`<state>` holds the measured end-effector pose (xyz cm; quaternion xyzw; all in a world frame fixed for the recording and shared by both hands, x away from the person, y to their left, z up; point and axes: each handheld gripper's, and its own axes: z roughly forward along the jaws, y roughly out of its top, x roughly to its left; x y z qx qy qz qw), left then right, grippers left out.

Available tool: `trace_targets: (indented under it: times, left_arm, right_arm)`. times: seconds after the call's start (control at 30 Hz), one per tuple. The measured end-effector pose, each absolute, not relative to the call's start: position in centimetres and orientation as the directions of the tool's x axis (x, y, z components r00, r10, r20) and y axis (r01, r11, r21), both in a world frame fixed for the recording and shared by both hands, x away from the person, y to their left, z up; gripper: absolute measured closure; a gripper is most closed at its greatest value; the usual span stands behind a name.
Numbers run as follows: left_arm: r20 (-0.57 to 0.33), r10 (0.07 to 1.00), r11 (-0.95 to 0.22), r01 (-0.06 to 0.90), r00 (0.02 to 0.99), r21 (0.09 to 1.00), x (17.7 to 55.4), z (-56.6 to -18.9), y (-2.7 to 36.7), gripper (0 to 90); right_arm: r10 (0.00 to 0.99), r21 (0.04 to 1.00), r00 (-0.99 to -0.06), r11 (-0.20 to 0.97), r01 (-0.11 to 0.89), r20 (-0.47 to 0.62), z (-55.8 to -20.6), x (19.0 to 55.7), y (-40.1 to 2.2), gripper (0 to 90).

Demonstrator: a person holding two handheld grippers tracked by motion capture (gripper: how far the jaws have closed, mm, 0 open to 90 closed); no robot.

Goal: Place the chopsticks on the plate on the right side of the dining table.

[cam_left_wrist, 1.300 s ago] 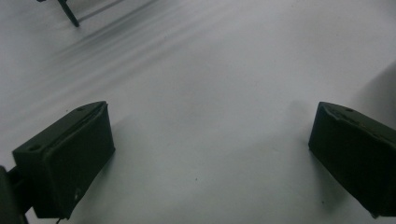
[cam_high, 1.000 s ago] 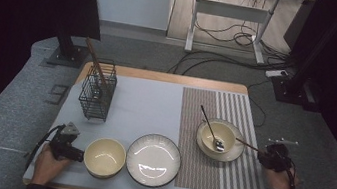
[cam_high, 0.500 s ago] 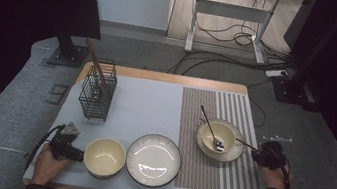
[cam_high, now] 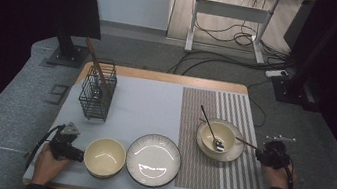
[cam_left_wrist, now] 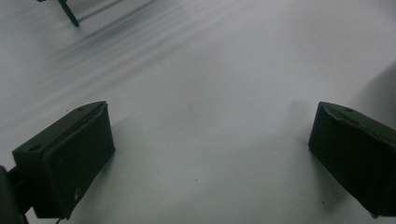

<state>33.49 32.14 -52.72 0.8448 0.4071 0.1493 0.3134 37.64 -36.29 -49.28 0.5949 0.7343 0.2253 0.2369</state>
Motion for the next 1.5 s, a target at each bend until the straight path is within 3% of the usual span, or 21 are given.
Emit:
trace_targets:
  times: [0.8,1.5]
  left_arm:
    - [-0.004,0.782,-0.471,0.595,0.624,0.651,33.5,-52.7,32.1,0.0]
    - [-0.004,0.782,-0.471,0.595,0.624,0.651,33.5,-52.7,32.1,0.0]
  right_arm:
    - [0.983,0.618,-0.161,0.178,0.765,-0.084,-49.6,39.0,-36.8,69.3]
    - [0.983,0.621,-0.158,0.183,0.762,-0.096,-49.7,39.7,-36.9,68.3]
